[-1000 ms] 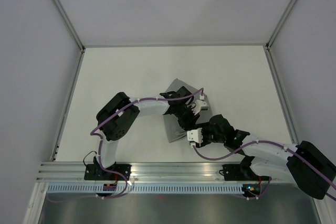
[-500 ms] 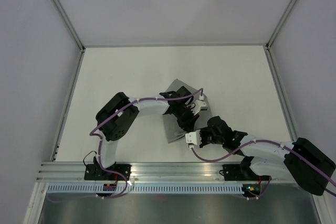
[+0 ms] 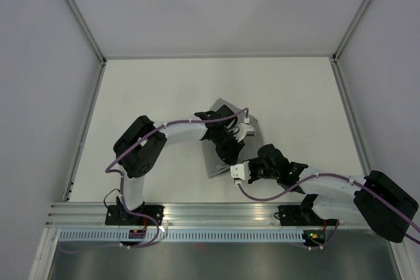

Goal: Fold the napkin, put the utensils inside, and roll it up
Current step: Roll the napkin with the utensil

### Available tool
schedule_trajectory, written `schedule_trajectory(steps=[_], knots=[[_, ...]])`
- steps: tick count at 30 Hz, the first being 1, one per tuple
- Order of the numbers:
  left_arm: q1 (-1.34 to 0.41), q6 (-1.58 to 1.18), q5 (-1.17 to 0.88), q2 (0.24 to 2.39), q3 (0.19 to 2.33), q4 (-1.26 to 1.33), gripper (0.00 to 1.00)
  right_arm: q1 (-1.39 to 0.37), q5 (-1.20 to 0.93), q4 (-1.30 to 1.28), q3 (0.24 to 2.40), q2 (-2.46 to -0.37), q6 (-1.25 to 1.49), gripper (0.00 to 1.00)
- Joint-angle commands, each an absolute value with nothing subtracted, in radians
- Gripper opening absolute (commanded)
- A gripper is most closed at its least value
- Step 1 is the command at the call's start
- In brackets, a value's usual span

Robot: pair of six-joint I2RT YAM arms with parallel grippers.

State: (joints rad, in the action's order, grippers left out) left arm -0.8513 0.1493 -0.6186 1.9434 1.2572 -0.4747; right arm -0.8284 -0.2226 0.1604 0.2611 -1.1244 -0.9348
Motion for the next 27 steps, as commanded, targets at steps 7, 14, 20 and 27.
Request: schedule_trajectory(steps=[7,14,20,27], knots=[[-0.798,0.051,-0.532,1.796,1.203,-0.391,0.37,-0.828,-0.227,0.014,0.321,-1.173,-0.891,0.01],[-0.654,-0.126,-0.329,1.576,1.010,-0.120,0.37,-0.828,-0.258,-0.052,0.362,-1.200,-0.867,0.00],[-0.565,-0.290,-0.068,1.362,0.810,0.157,0.37,-0.827,-0.308,-0.153,0.432,-1.235,-0.848,0.00],[-0.554,-0.298,0.037,1.123,0.678,0.304,0.31,-0.793,-0.405,-0.308,0.566,-1.364,-0.841,0.00]])
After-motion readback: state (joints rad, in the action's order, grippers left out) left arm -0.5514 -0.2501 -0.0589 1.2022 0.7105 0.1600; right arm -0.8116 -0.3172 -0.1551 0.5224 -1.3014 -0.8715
